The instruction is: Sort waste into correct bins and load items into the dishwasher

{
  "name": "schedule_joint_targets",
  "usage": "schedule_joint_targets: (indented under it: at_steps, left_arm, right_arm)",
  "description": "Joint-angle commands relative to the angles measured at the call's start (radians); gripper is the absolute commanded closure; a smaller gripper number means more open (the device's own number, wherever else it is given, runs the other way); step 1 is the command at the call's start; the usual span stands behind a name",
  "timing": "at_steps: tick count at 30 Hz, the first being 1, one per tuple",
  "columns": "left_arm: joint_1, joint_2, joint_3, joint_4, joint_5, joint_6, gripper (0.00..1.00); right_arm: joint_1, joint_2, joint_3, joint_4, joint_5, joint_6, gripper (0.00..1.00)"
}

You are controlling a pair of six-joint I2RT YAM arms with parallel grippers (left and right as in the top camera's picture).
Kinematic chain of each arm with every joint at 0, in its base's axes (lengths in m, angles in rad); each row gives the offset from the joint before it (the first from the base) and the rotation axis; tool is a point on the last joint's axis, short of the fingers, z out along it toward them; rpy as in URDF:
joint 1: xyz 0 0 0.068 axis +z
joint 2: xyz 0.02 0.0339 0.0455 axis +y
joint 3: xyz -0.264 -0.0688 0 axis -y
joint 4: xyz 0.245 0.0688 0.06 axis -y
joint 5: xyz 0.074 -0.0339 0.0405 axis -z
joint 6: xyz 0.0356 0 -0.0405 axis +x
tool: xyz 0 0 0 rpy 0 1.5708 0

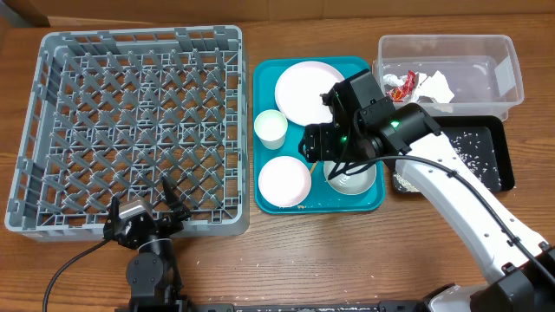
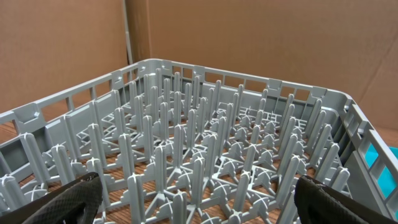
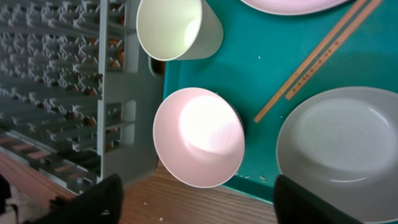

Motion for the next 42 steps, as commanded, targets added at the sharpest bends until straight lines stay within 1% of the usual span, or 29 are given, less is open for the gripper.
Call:
schedule_joint_targets:
  at_steps: [1,6,8,10,14,17,20,21,23,24,27,32,39,42]
  left_arm:
    - [-0.001,-0.008,-0.004,0.001,-0.013,-0.018,0.0]
    - [-0.001,-0.008,-0.004,0.001,-0.013,-0.018,0.0]
    - [-0.001,-0.008,-0.004,0.001,-0.013,-0.018,0.0]
    - [-0.001,-0.008,-0.004,0.001,-0.012,-0.018,0.0]
    - [-0.001,-0.008,-0.004,0.001,-0.012,-0.018,0.0]
    - [-0.001,-0.008,-0.004,0.001,-0.013,-0.018,0.0]
    - [-0.001,-0.008,-0.004,0.001,-0.013,-0.018,0.0]
    - [-0.001,-0.008,-0.004,0.001,-0.013,-0.018,0.0]
    - [-0.001,-0.008,-0.004,0.001,-0.012,-0.018,0.0]
    - [-0.001,-0.008,-0.004,0.001,-0.012,-0.018,0.0]
    - [-0.001,-0.008,-0.004,0.001,-0.013,-0.018,0.0]
    - [-0.001,-0.008,-0.004,0.001,-0.013,-0.018,0.0]
    - [-0.001,-0.008,-0.004,0.001,-0.013,-0.018,0.0]
    - [-0.001,-0.008,-0.004,0.001,-0.012,-0.018,0.0]
  right_arm:
    - [0.005,-0.003,0.013,0.005,-0.01,0.003,0.15]
    - [0.01,-0.003,0.012,-0.009,-0.006,0.063,0.16]
    - [0.026,-0.003,0.01,0.018,0.041,0.065,0.19]
    - [0.04,-0.003,0.01,0.032,0.089,0.124,0.19]
    - [0.043,-0.003,0.009,0.027,0.088,0.196,0.21]
    - [0.044,-0.003,0.009,0.013,0.085,0.294,0.22]
    - [0.045,-0.003,0.007,0.005,0.088,0.39,0.28]
    - [0.047,-0.002,0.005,0.006,0.09,0.398,0.29]
    - [0.058,-0.001,0.0,0.005,0.124,0.446,0.35]
    - [0.071,-0.001,-0.006,0.006,0.158,0.481,0.37]
    - [0.126,0.001,-0.027,0.013,0.257,0.529,0.37]
    - [0.188,0.028,-0.042,0.012,0.36,0.541,0.36]
    - [0.189,0.077,-0.047,0.0,0.362,0.393,0.35]
    - [0.189,0.096,-0.047,-0.011,0.362,0.355,0.35]
